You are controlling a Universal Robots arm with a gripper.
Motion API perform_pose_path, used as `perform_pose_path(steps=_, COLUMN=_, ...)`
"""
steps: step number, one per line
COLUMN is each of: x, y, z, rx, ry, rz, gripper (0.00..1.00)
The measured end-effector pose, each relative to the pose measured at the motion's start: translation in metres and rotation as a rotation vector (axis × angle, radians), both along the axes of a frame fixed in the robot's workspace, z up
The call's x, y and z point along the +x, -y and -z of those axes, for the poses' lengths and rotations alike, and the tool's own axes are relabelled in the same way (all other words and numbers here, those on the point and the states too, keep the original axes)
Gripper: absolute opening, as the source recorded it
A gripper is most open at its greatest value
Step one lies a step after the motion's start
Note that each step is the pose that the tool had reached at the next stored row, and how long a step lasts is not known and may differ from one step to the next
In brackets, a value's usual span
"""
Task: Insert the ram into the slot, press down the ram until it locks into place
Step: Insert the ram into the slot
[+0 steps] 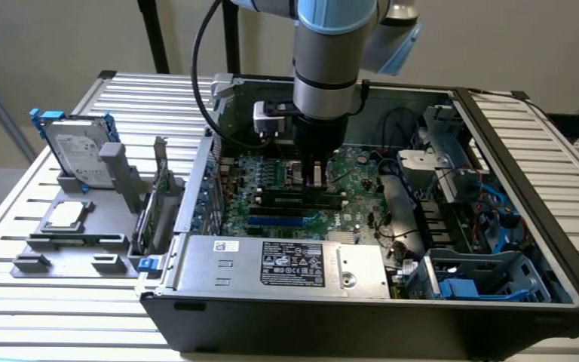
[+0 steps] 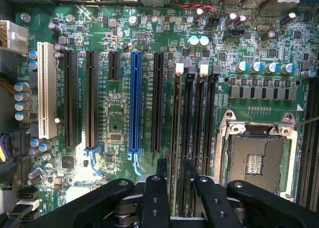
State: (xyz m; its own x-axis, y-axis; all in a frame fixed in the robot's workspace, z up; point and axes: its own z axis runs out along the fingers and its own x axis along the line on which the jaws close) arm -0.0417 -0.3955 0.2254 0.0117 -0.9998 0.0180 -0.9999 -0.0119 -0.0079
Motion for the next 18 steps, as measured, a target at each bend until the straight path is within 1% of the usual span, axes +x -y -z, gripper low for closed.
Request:
perform_pose_path(steps=2, x=0.000, y=0.0000, z=-0.0023, rx=0.0008, ry=0.0000, rz=0.000, gripper=0.27)
perform_pose_path(steps=8, x=0.000, y=0.0000, z=-0.0200, rx=0.0036, ry=-0.0011, rz=0.000, gripper=0.27)
perform_pose_path(steps=12, x=0.000, y=0.0001, z=-0.0288, rx=0.0057, ry=-0.0018, rz=0.000, gripper=0.27)
perform_pose_path(steps=14, x=-0.001, y=0.0001, z=-0.0295, rx=0.0081, ry=-0.0016, rz=0.000, gripper=0.27)
perform_pose_path(steps=18, x=-0.001, y=0.0001, z=-0.0296, rx=0.0082, ry=-0.0017, rz=0.000, gripper=0.27)
